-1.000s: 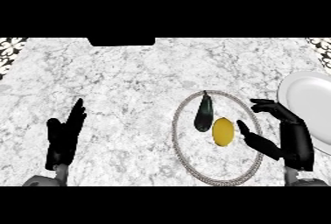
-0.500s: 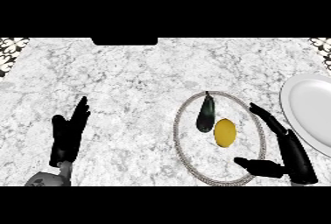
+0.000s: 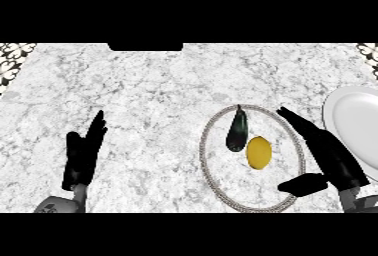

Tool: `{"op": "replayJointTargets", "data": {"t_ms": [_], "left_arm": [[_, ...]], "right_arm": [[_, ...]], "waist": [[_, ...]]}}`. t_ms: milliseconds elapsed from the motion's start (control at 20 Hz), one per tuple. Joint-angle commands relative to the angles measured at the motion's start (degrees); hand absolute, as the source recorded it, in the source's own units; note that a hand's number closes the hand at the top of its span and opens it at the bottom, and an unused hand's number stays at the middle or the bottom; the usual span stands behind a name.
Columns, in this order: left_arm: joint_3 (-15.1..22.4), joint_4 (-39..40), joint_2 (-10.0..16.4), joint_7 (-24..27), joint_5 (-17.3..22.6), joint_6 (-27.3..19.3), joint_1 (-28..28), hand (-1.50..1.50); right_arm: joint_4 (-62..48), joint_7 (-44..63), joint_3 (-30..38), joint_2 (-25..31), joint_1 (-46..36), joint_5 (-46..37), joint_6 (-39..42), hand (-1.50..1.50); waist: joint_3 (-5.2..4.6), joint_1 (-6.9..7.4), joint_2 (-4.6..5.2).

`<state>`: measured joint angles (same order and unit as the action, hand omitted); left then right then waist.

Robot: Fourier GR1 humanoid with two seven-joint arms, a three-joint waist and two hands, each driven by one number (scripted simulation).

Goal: Pick the lemon from the placemat and place it in the plate

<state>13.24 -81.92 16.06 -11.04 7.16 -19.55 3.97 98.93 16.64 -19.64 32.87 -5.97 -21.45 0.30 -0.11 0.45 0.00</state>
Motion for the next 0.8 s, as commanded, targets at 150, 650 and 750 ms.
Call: {"op": "replayJointTargets", "data": {"t_ms": [150,650,750], "left_arm": [[-3.4,0.6,2.5,1.7,2.2,4.8,-1.7,0.0],[-4.9,-1.9,-1.6,-2.1,-4.1,3.1,-1.0,0.0],[-6.3,-1.6,-2.8,-1.3,-4.1,5.2,-1.1,0.0]], "right_arm": [[1.4,16.1,-3.6,-2.5,-7.1,2.7,14.2,-1.5],[-8.6,8.4,3.3,-7.3,-7.6,-3.2,20.3,-1.5],[-9.0,9.1,3.7,-11.5,-8.5,-6.1,20.7,-1.5]], "waist": [[0.05,0.03,-0.02],[0.11,-0.36,-0.01],[0.11,-0.35,-0.01]]}}
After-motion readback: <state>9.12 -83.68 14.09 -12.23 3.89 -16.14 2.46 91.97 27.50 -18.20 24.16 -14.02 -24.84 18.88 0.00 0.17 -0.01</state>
